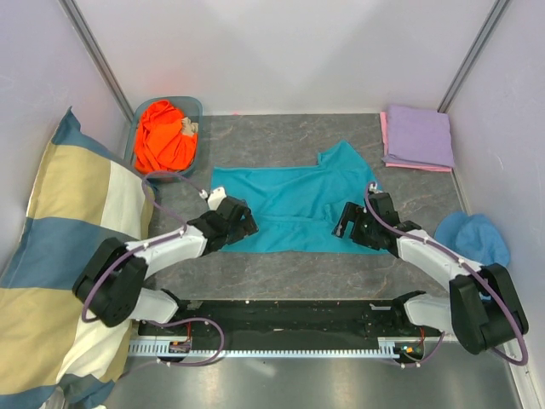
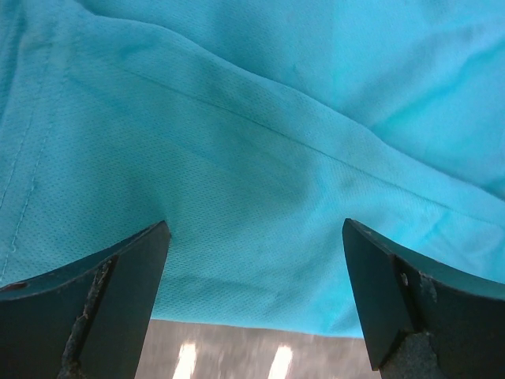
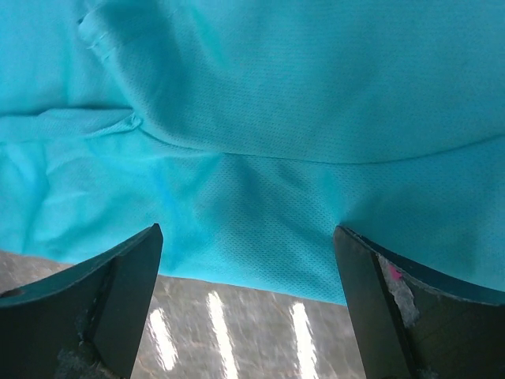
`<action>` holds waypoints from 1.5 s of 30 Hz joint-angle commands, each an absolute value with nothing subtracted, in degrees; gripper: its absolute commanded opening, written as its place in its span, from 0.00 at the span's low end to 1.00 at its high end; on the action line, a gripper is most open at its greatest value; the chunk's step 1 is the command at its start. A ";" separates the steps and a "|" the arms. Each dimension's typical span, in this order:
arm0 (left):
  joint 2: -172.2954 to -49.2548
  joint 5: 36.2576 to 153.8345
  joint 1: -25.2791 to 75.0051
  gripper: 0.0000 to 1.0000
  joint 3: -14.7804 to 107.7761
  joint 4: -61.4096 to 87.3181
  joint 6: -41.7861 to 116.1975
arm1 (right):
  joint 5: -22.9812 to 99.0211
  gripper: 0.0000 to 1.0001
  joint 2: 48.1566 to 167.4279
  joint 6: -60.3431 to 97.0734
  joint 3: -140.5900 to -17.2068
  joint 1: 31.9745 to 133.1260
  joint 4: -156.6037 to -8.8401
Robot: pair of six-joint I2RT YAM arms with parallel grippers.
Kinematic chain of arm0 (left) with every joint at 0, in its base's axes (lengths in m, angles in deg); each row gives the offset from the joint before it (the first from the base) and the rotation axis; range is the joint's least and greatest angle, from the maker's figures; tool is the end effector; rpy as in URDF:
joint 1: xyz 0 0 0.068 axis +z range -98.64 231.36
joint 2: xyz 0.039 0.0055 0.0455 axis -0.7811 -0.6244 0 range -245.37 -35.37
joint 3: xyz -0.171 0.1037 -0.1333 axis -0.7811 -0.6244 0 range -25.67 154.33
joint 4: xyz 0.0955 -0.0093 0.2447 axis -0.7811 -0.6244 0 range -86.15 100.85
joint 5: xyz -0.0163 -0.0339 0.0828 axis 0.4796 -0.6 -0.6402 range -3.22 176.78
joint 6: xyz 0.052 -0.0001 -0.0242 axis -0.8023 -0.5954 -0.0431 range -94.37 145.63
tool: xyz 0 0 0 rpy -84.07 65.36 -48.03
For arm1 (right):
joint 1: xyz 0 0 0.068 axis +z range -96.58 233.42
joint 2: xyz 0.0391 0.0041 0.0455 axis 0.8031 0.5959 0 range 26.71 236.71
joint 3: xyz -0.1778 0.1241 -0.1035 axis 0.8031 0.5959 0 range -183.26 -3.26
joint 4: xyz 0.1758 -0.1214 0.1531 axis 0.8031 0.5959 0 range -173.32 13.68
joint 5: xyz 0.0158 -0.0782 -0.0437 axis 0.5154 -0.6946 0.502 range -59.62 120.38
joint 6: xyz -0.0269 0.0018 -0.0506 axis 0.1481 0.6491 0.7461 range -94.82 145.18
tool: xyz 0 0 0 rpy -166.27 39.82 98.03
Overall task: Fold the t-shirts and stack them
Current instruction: Fold the flattened tshirt in 1/3 of the way, then grap the side of the flattened tshirt furthest away from the robot with both arms
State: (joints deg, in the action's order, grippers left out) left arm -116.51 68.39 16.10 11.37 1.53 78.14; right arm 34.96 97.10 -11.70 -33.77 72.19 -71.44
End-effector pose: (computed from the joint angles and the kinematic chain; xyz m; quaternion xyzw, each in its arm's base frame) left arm 0.2282 -0.1456 0.1221 -0.1902 0.9191 -0.1054 0.3285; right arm 0.2273 0.0806 0.1284 0.1357 0.9344 0.1861 0.2718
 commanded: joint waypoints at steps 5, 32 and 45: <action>-102.37 70.61 11.02 1.00 0.62 -16.12 89.61 | 32.67 0.98 87.98 -14.02 -35.08 72.58 -56.17; -104.63 55.49 7.86 1.00 26.10 -17.10 72.47 | 34.32 0.98 142.17 10.05 -100.97 66.09 -64.86; -103.31 59.01 7.86 1.00 20.30 -16.31 73.53 | 40.39 0.98 165.75 19.99 -120.33 64.59 -61.43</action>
State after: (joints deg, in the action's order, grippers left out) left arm -104.58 58.60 7.75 21.27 -17.33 74.14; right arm 36.68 162.80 16.45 -116.10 64.32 -62.59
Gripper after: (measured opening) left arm 0.996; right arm 0.982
